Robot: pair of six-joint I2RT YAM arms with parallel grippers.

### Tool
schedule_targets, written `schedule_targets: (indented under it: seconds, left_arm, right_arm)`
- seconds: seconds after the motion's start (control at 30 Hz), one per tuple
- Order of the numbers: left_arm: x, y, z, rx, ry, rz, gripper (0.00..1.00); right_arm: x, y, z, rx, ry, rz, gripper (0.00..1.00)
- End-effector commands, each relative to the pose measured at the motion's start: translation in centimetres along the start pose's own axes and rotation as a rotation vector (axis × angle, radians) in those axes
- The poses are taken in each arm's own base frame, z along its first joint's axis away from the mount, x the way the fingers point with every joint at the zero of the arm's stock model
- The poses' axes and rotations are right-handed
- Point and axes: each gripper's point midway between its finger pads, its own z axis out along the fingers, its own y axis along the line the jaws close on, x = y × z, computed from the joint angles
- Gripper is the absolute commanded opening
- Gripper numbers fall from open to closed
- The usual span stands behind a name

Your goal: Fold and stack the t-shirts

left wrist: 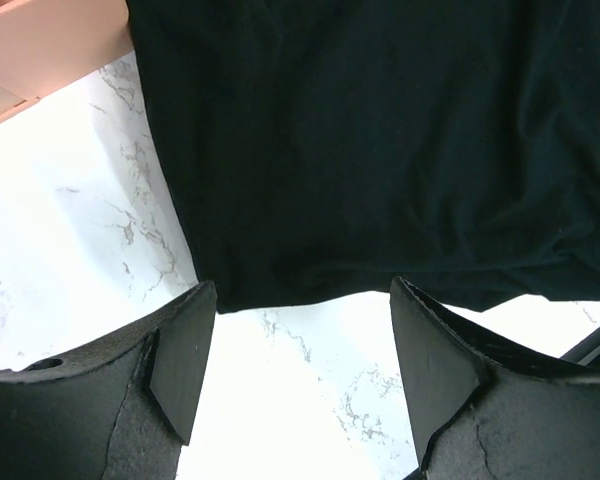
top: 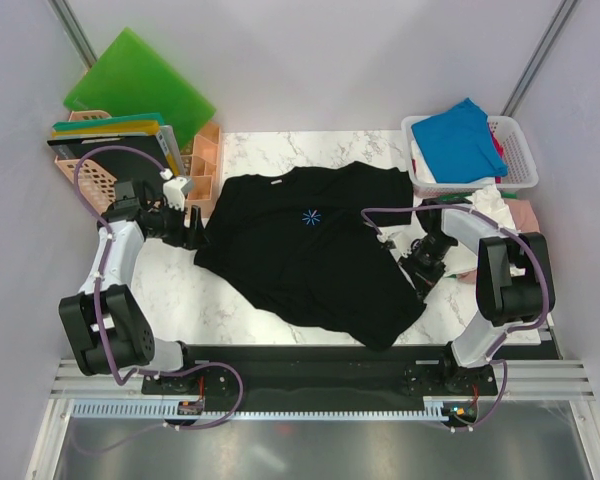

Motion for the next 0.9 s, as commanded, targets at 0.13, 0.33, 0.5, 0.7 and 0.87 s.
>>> schedule_targets:
  seconds: [0.13, 0.33, 0.5, 0.7, 0.87]
  left_arm:
    - [-2.6, 0.3, 0.4, 0.037, -0.064, -0.011, 0.77]
    - [-2.6, 0.5, 0.6, 0.013, -0.064, 0.004, 0.77]
    - [-1.7, -0.2, 0.8, -0.004, -0.044, 0.064, 0.77]
    - [0.5, -1.5, -0.2, -0.025, 0.043, 0.145, 0.78]
    - [0.0, -1.4, -0.4, -0.035, 0.034, 0.148, 0.79]
  right_arm:
    - [0.2, 1.0, -1.2, -0.064, -0.013, -0.019, 0.07]
    - [1.2, 1.7, -2.1, -0.077, 0.017, -0.034, 0.57]
    - [1.3, 0.9, -4.1, 0.037, -0.03, -0.048, 0.59]
    - [0.9, 3.1, -8.2, 0.085, -0.116, -0.15, 0.63]
    - [-1.6, 6.5, -6.5, 0.095, -0.08, -0.31, 0.66]
